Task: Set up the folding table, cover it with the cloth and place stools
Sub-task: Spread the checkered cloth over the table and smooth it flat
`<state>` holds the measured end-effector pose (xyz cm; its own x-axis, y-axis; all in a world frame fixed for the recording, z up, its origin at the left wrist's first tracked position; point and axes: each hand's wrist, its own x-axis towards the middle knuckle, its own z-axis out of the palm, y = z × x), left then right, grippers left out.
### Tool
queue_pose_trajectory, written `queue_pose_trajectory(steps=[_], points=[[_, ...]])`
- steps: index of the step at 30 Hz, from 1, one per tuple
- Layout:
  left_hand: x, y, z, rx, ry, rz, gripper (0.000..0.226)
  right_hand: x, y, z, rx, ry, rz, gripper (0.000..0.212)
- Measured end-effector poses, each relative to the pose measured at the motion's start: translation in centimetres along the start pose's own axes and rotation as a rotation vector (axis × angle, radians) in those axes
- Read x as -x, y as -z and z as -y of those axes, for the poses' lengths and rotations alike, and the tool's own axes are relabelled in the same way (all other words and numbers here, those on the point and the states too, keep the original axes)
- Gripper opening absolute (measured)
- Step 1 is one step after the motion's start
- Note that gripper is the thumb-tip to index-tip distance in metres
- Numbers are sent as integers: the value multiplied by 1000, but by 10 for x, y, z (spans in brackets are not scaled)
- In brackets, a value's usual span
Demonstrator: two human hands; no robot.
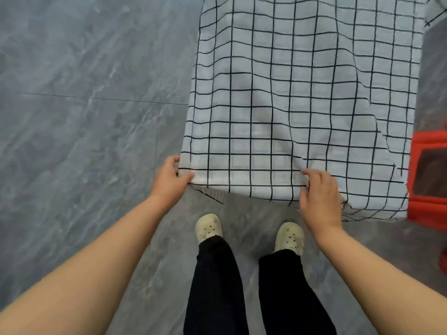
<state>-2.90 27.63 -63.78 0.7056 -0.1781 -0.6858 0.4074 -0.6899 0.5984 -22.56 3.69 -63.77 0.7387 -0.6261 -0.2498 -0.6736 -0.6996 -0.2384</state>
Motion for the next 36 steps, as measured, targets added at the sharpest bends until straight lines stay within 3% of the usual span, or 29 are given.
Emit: queue_pose_trajectory(steps=[4,8,12,16,22,30,36], points=[[-11,31,4,47,-47,20,28,4,1,-3,-10,4,49,46],[-25,34,17,-31,36,111,14,16,-6,-18,79,108,124,62],[-39,22,19,2,103,70,29,26,-13,-26,159,130,172,75],[-39,11,15,79,175,-1,33,20,-8,-24,123,123,151,66],[-32,6,30,-14,336,76,48,4,-7,-22,104,168,214,68],[-12,10,39,95,126,-53,10,4,-8,-21,113,161,220,68],[-5,28,40,79,-23,-63,17,5,-9,-19,139,157,226,74]])
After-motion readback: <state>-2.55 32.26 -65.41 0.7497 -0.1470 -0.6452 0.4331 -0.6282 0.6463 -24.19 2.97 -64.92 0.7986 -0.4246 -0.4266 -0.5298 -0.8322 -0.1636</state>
